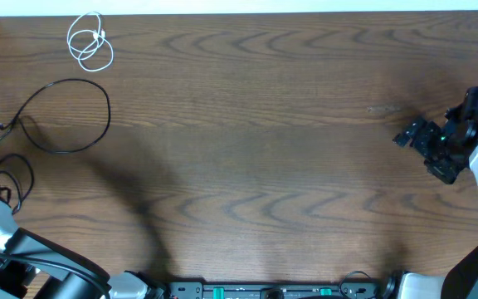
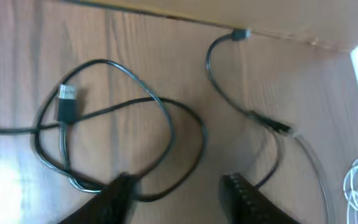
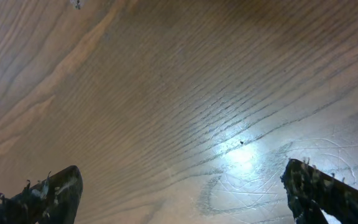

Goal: Untangle cables

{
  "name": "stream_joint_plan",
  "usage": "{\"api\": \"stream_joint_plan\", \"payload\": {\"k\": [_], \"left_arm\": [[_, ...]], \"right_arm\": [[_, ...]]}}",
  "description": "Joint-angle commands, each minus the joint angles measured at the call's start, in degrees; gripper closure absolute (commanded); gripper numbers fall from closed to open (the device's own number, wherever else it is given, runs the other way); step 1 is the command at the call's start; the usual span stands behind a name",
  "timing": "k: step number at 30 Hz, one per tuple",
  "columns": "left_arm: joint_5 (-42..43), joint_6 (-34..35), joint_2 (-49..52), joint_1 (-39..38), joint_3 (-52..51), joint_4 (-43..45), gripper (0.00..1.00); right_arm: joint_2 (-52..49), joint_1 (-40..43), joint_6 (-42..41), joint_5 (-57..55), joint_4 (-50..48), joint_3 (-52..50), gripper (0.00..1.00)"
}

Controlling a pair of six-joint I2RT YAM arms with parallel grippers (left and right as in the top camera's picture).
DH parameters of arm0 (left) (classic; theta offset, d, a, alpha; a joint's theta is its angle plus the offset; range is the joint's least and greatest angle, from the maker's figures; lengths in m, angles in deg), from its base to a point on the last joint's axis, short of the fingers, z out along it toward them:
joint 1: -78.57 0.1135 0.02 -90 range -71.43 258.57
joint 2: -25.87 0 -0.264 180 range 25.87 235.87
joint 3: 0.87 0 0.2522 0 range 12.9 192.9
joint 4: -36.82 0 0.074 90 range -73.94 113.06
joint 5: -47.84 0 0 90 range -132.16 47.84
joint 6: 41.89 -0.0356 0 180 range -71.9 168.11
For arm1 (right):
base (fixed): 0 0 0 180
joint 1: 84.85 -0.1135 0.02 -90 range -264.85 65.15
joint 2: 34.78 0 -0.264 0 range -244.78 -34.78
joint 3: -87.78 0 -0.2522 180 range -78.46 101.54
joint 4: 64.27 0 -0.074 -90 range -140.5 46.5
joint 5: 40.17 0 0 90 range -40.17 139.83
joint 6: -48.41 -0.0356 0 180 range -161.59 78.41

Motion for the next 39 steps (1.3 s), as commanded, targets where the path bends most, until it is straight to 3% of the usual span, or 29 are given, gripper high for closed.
{"api": "stream_joint_plan", "payload": {"k": [1, 6, 19, 20, 23, 25, 26, 35, 39], "left_arm": [[-7.43, -7.04, 3.08, 0.26, 0.37, -2.84, 0.35], [-15.96, -7.04, 7.19, 0.33, 0.37, -5.57, 0.25], [-15.76, -7.04, 13.27, 1.27, 0.37, -3.93, 0.25], [-15.37, -7.08, 13.64, 1.27, 0.37, -3.69, 0.26], [-13.84, -8.61, 15.43, 1.27, 0.37, -2.8, 0.47], [-12.96, -9.46, 17.05, 1.27, 0.37, -1.81, 0.51], [-12.02, -9.79, 17.81, 1.27, 0.37, -0.74, 0.6], [-9.62, -11.04, 18.45, 1.27, 0.37, 0.61, 0.6], [-12.39, -15.02, 19.02, 1.27, 0.37, -2.27, 0.65]], "right_arm": [[0.66, 0.22, 0.76, -0.46, 0.02, 0.26, 0.01], [0.66, 0.24, 0.76, -0.46, 0.0, 0.26, 0.01], [0.66, 0.24, 0.76, -0.48, 0.02, 0.26, 0.01], [0.66, 0.22, 0.76, -0.46, 0.0, 0.26, 0.01], [0.66, 0.22, 0.76, -0.46, 0.02, 0.26, 0.01], [0.66, 0.22, 0.76, -0.46, 0.02, 0.26, 0.01], [0.66, 0.22, 0.76, -0.46, 0.02, 0.26, 0.01], [0.66, 0.22, 0.76, -0.46, 0.0, 0.26, 0.01], [0.66, 0.24, 0.76, -0.48, 0.02, 0.26, 0.01]]}}
